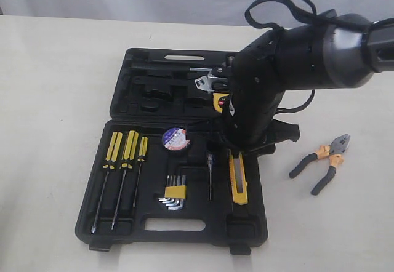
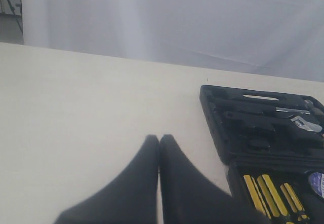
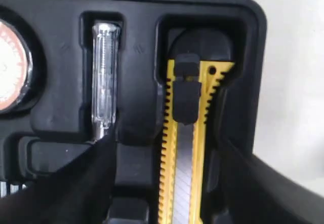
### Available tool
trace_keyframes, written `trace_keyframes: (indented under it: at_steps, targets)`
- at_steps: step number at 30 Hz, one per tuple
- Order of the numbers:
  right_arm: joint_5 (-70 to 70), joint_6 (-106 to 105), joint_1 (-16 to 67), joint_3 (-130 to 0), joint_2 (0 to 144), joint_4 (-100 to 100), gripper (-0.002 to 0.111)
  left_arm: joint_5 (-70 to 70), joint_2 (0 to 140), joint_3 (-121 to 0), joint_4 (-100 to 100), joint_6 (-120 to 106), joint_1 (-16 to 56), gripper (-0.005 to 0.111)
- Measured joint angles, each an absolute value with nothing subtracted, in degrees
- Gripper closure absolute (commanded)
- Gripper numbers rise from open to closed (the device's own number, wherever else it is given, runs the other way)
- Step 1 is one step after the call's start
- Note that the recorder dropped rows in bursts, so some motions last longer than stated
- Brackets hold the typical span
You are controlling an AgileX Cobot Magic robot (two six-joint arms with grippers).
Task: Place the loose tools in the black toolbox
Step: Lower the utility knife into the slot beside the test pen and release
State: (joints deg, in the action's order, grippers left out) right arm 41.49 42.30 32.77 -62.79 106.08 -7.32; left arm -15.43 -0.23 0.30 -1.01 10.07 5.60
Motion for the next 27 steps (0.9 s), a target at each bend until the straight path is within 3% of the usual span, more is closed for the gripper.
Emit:
trace_keyframes:
  at_steps: [2,4,5,7,27]
  targets:
    - [41.5,41.6,32.8,-62.8,106.1,-7.4,0.053,-15.4,-0.2,0.3,-1.0,10.1,5.6,0.107]
    - [41.7,41.1,32.8,-62.8,105.8,-7.4,0.071,-15.4,-0.2,0.3,-1.0,10.1,5.6,0.107]
    - [42.1,40.6,32.8,-62.8,105.4,-7.4,0.088,-15.4,-0.2,0.3,-1.0,10.1,5.6,0.107]
    - [44.1,38.5,32.8,-62.8,103.3,-7.4,0.108,-15.4,-0.2,0.3,-1.0,10.1,5.6,0.107]
    - [46.7,32.4,32.8,-62.8,108.4,-5.6,0.109,-15.4,-0.2,0.3,-1.0,10.1,5.6,0.107]
